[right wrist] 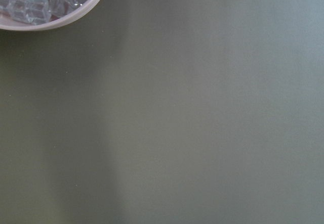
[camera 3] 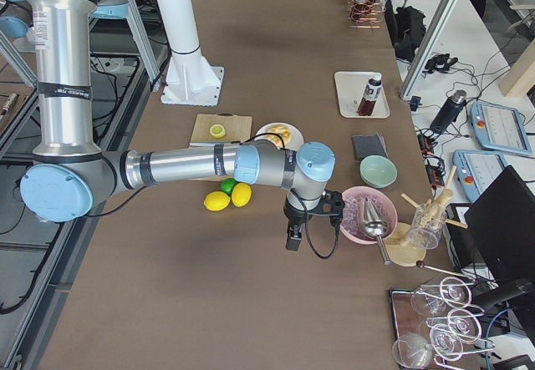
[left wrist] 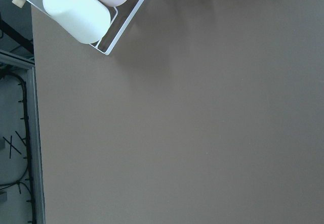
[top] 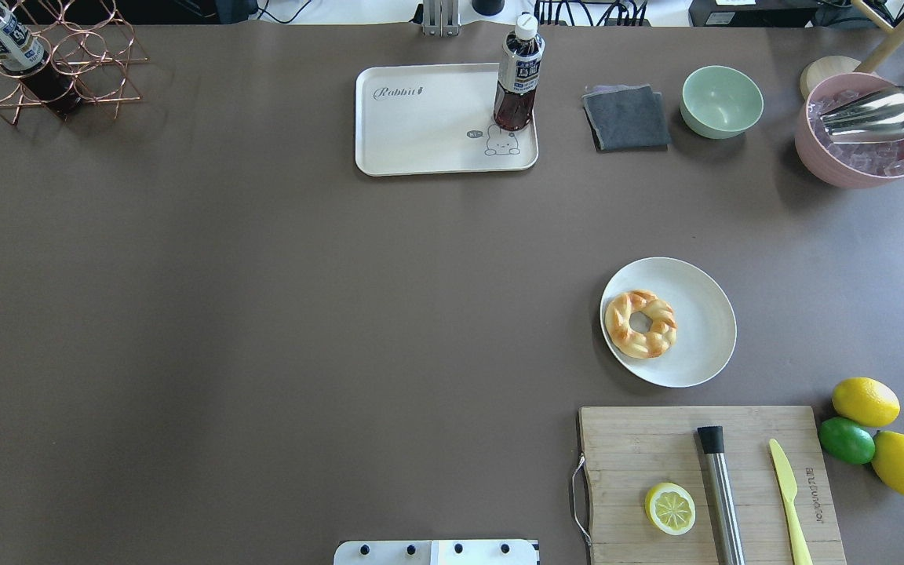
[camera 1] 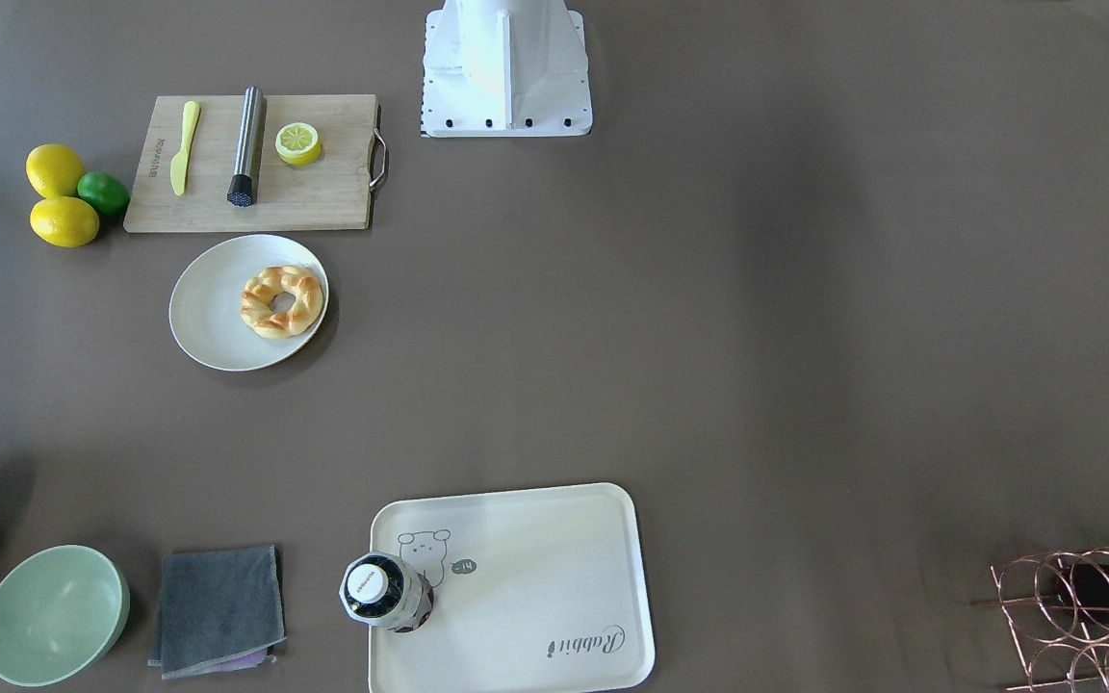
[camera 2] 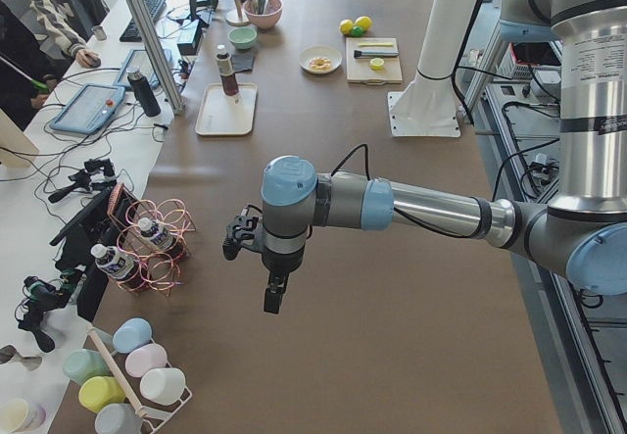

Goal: Place donut on tray

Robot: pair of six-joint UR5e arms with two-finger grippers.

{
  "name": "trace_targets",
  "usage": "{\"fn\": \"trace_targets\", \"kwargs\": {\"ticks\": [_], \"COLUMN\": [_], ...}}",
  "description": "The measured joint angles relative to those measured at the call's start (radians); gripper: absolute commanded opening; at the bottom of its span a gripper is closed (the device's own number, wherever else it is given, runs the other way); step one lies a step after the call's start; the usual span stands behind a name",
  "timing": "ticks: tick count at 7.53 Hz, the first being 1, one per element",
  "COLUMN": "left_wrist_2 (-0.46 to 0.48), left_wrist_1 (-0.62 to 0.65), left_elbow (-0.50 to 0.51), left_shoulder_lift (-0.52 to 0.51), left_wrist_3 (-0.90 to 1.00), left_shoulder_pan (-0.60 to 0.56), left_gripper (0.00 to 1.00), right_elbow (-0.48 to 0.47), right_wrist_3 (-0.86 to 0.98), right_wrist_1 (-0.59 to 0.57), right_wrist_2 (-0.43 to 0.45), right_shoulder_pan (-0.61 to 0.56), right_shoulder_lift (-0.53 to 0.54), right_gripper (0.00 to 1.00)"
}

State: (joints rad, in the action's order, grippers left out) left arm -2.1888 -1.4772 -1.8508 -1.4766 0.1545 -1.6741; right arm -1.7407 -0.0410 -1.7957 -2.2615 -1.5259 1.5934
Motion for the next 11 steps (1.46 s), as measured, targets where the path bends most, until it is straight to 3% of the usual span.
{"fn": "trace_targets", "kwargs": {"ticks": [5, 11], "left_wrist_2": [0.001, 0.004], "left_wrist_1": [-0.003, -0.017], "left_elbow": [0.028, 0.029], "left_shoulder_lift": [-0.033, 0.003], "left_wrist_3": [-0.001, -0.005], "left_shoulder_pan": [0.007, -0.034], "left_gripper": [0.98, 0.98], "right_elbow": [-0.009, -0.014], "right_wrist_3": [0.005, 0.004], "right_wrist_1": [0.0, 0.0], "right_wrist_2": [-0.017, -0.033], "right_shoulder_pan": [-0.033, -0.037], "right_shoulder_lift": [0.014, 0.016], "right_gripper": [1.0, 1.0]}}
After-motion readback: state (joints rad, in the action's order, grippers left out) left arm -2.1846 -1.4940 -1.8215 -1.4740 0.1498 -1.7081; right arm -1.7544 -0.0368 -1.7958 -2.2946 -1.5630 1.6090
